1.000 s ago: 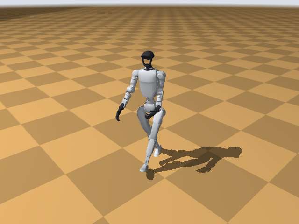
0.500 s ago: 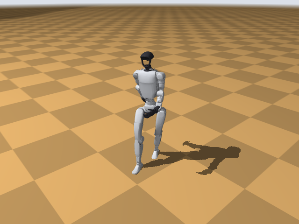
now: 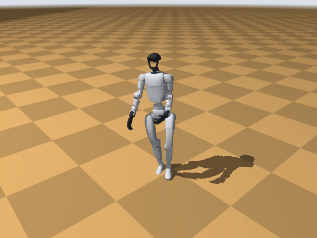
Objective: Walk run
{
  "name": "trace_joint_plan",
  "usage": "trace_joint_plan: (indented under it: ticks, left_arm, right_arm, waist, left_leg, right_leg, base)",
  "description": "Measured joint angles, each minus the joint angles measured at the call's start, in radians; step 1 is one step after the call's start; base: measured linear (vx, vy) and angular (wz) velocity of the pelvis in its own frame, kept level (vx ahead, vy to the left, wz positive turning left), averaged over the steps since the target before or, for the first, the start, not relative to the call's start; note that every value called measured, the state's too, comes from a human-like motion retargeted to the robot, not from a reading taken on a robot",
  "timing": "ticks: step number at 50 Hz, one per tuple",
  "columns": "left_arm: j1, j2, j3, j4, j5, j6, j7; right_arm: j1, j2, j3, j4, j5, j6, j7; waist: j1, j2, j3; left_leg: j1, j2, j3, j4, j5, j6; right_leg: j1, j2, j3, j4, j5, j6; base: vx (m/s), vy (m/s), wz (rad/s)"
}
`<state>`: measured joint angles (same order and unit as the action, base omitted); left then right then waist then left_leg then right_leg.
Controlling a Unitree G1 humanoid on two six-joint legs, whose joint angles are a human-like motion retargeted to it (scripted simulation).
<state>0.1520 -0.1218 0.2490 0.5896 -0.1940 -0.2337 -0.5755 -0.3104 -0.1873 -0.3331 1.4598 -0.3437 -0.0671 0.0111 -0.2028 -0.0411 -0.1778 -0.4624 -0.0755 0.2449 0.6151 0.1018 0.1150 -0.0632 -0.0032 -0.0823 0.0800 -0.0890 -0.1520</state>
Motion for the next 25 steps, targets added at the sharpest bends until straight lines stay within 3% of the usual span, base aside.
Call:
trace_joint_plan:
  ticks: [3,5,7,10,12,15,17,18,20,22,25]
  left_arm:
    - [-0.003,0.013,0.002,-0.002,0.017,0.000,-0.012]
    - [-0.002,0.015,0.005,0.000,0.028,-0.010,-0.011]
    - [-0.009,0.014,0.016,0.011,0.036,-0.030,-0.004]
    - [-0.019,0.007,0.035,0.035,0.040,-0.031,-0.004]
    - [-0.020,0.000,0.050,0.045,0.043,-0.021,-0.011]
    - [-0.007,-0.006,0.066,0.054,0.044,-0.019,-0.015]
    - [-0.002,0.001,0.079,0.056,0.026,-0.015,-0.011]
    - [-0.009,0.007,0.083,0.058,0.016,-0.010,-0.010]
    - [-0.033,0.028,0.076,0.064,0.004,0.001,0.000]
    - [-0.069,0.037,0.064,0.074,0.001,0.006,0.019]
    - [-0.106,0.040,0.040,0.062,0.004,-0.003,0.050]
  right_arm:
    - [-0.085,-0.018,0.021,-0.105,-0.017,-0.017,-0.008]
    - [-0.118,-0.030,0.029,-0.162,-0.044,-0.028,-0.018]
    - [-0.131,-0.039,0.033,-0.191,-0.078,-0.048,-0.042]
    - [-0.118,-0.045,0.038,-0.170,-0.102,-0.054,-0.088]
    - [-0.082,-0.040,0.037,-0.129,-0.112,-0.035,-0.082]
    - [0.013,-0.022,0.025,-0.042,-0.147,-0.001,-0.022]
    - [0.089,0.002,0.037,0.036,-0.169,0.018,0.000]
    - [0.118,0.011,0.048,0.084,-0.166,0.028,0.001]
    - [0.181,0.027,0.048,0.175,-0.159,0.040,0.013]
    - [0.263,0.030,0.033,0.238,-0.168,0.040,0.058]
    - [0.420,0.053,0.026,0.240,-0.194,0.049,0.143]
  waist:
    - [0.058,0.029,0.020]
    - [0.094,0.032,0.034]
    - [0.110,0.020,0.043]
    - [0.122,0.012,0.042]
    - [0.162,0.007,0.035]
    - [0.178,0.015,0.001]
    - [0.141,0.008,-0.003]
    - [0.121,-0.016,0.009]
    - [0.133,0.040,0.022]
    - [0.130,0.061,0.041]
    - [0.063,0.086,0.072]
  left_leg:
    - [-0.033,0.036,0.025,-0.304,-0.008,-0.015]
    - [-0.056,0.013,-0.022,-0.486,-0.063,-0.015]
    - [-0.051,-0.032,-0.082,-0.630,-0.117,-0.058]
    - [-0.019,-0.048,-0.090,-0.643,-0.133,-0.066]
    - [0.004,-0.010,-0.011,-0.565,-0.151,-0.054]
    - [0.044,0.003,-0.034,-0.498,-0.054,-0.013]
    - [0.067,-0.020,-0.117,-0.446,-0.093,0.028]
    - [0.105,-0.039,-0.069,-0.439,-0.114,0.038]
    - [0.179,0.030,-0.057,-0.475,-0.138,0.036]
    - [0.246,0.029,-0.078,-0.499,-0.166,0.032]
    - [0.322,0.008,-0.159,-0.538,-0.183,0.024]
  right_leg:
    - [0.074,0.071,0.035,-0.013,-0.046,-0.009]
    - [0.133,0.093,0.067,-0.016,-0.079,-0.003]
    - [0.185,0.098,0.077,-0.013,-0.096,0.010]
    - [0.244,0.108,0.068,0.024,-0.045,0.060]
    - [0.264,0.099,0.066,0.083,0.091,0.111]
    - [0.246,0.083,0.022,0.235,0.433,0.182]
    - [0.159,0.054,-0.016,0.478,0.574,0.206]
    - [0.101,-0.002,-0.047,0.655,0.603,0.220]
    - [0.035,0.034,-0.092,0.710,0.602,0.210]
    - [-0.048,0.080,-0.075,0.736,0.487,0.192]
    - [-0.166,0.101,-0.051,0.692,0.354,0.249]
  base:
    - [0.83,-0.31,-0.81]
    - [1.08,-0.33,-0.74]
    - [1.07,-0.28,-0.36]
    - [1.20,-0.21,-0.20]
    - [1.27,-0.17,-0.96]
    - [1.36,-0.09,-0.39]
    - [1.13,-0.11,0.29]
    - [1.19,-0.16,0.13]
    - [1.16,-0.20,-0.15]
    - [0.68,-0.16,0.26]
    - [0.91,-0.20,1.33]
